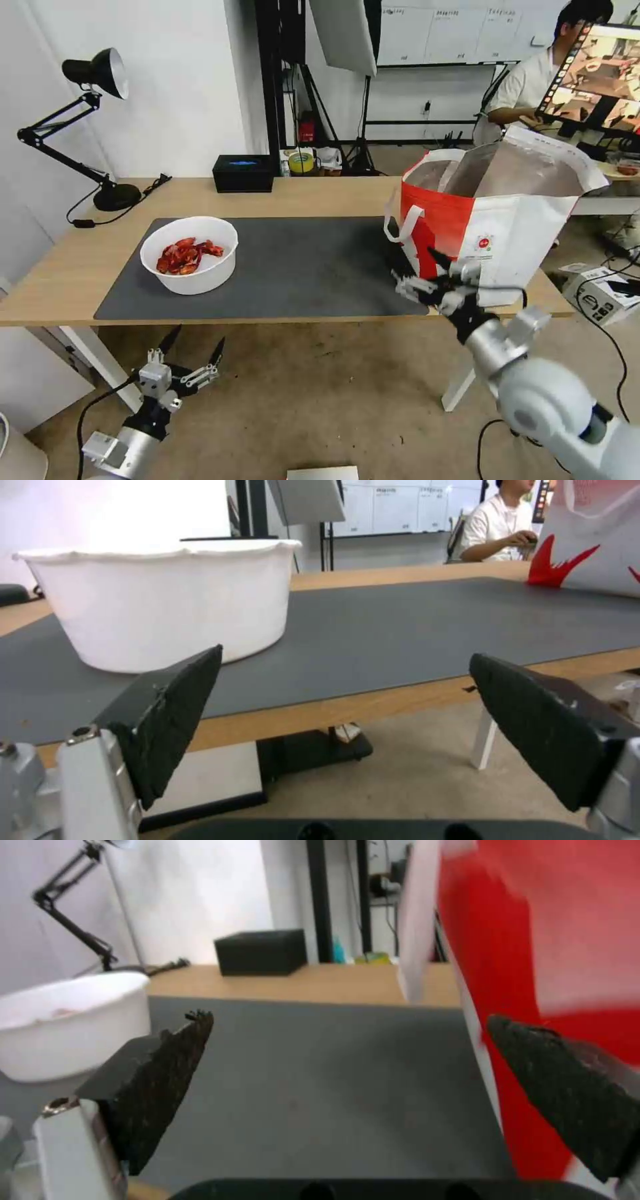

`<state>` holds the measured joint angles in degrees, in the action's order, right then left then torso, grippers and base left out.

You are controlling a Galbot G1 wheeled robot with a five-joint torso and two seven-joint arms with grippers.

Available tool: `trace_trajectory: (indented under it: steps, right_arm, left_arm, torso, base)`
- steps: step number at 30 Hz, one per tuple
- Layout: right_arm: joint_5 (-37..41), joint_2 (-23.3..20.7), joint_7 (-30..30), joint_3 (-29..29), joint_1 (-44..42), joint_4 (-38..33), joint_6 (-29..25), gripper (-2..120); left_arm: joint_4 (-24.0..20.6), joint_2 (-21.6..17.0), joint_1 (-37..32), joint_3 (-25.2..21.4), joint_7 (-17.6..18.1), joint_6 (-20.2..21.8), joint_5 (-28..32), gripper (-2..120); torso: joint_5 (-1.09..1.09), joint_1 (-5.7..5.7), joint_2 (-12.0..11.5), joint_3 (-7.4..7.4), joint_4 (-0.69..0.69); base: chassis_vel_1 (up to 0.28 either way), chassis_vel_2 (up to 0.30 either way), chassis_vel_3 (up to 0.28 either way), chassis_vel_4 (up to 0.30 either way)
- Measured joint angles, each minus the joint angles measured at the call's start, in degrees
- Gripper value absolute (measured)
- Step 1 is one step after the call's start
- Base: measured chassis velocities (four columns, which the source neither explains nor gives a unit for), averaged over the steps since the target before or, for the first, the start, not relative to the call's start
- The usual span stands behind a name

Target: Pick up the trash from the table and place it into the takeout bag.

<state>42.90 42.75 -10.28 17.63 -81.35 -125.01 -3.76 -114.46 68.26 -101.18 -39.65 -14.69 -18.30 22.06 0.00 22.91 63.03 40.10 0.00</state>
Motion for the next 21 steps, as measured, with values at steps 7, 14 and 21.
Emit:
trace_trajectory:
  steps: [7, 14, 21]
  right_arm:
    - [-4.41, 2.43, -1.35, 1.43, -6.77, 1.25, -3.05, 100]
    - [-7.78, 4.04, -2.97, 2.36, -9.5, 3.29, -4.49, 100]
    - [-9.04, 5.07, -3.38, 2.09, -10.21, 4.85, -5.08, 100]
  left_arm:
    - [-0.01, 0.32, -0.08, 0.09, -0.05, -0.24, -0.11, 100]
    - [-0.2, 0.47, -0.43, 0.19, -0.15, -0.41, -0.16, 100]
    - [-0.45, 0.61, -0.71, 0.16, -0.15, -0.33, -0.13, 100]
  torso:
    - [0.0, 0.0, 0.0, 0.0, -0.01]
    - [0.0, 0.0, -0.01, 0.0, 0.0]
    - [0.0, 0.0, 0.0, 0.0, 0.0]
  base:
    - [0.0, 0.0, 0.0, 0.0]
    - [0.0, 0.0, 0.0, 0.0]
    - [0.0, 0.0, 0.0, 0.0]
